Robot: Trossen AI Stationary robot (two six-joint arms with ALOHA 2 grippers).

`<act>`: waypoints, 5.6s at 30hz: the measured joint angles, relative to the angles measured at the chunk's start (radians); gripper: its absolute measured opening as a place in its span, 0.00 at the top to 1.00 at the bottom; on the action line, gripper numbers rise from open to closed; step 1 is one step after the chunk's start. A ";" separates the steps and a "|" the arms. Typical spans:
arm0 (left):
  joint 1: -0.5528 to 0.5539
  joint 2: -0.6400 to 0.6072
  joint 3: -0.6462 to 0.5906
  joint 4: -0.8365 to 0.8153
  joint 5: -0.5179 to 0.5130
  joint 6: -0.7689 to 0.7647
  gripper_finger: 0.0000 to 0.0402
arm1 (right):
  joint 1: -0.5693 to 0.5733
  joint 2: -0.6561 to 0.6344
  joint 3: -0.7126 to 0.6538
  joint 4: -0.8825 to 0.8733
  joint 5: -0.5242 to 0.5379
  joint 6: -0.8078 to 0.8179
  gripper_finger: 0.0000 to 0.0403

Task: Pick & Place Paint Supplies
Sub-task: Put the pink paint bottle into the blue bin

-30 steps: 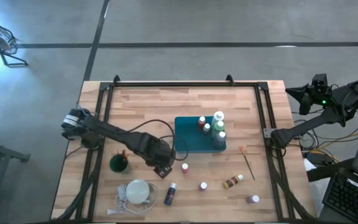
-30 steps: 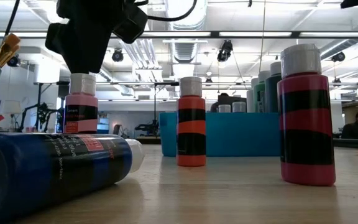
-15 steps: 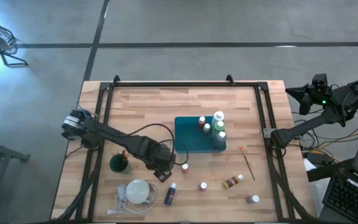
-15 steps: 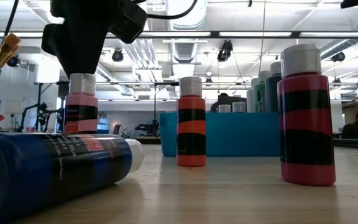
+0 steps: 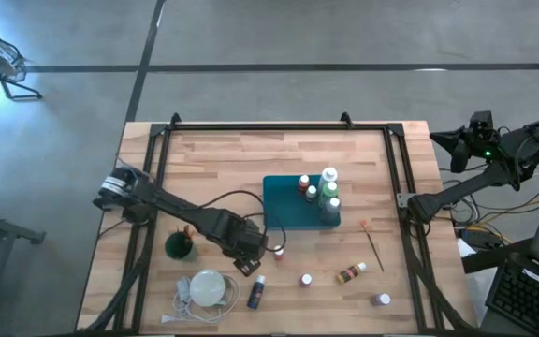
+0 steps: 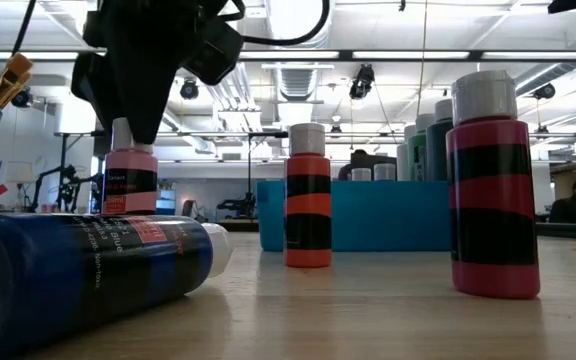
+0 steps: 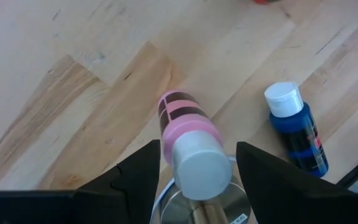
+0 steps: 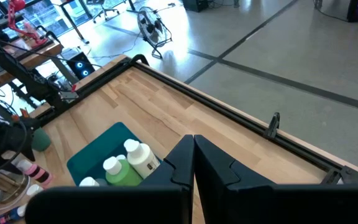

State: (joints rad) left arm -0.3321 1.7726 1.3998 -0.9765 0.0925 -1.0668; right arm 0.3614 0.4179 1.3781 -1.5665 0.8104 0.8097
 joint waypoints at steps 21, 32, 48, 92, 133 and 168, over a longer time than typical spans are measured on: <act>0.000 0.002 -0.013 -0.011 -0.004 0.025 0.47 | 0.000 0.000 0.000 0.000 0.000 -0.001 0.98; -0.001 0.002 -0.015 0.001 -0.005 0.018 0.48 | 0.000 0.000 0.000 0.000 0.000 -0.001 0.98; 0.000 0.000 -0.013 0.000 -0.013 0.014 0.69 | 0.000 0.000 0.000 0.000 0.000 -0.001 0.98; 0.327 0.153 0.629 -0.286 -0.090 0.514 0.69 | 0.000 0.000 0.000 0.000 0.000 -0.001 0.98; 0.577 0.542 0.869 -0.269 -0.047 0.459 0.70 | 0.000 0.000 0.000 0.000 0.000 0.000 0.98; 0.578 0.568 0.878 -0.245 0.026 0.425 0.61 | 0.000 0.000 0.000 0.000 0.000 -0.001 0.98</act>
State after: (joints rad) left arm 0.2461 2.3402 2.2776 -1.2215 0.1183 -0.6415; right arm 0.3614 0.4179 1.3783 -1.5661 0.8104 0.8089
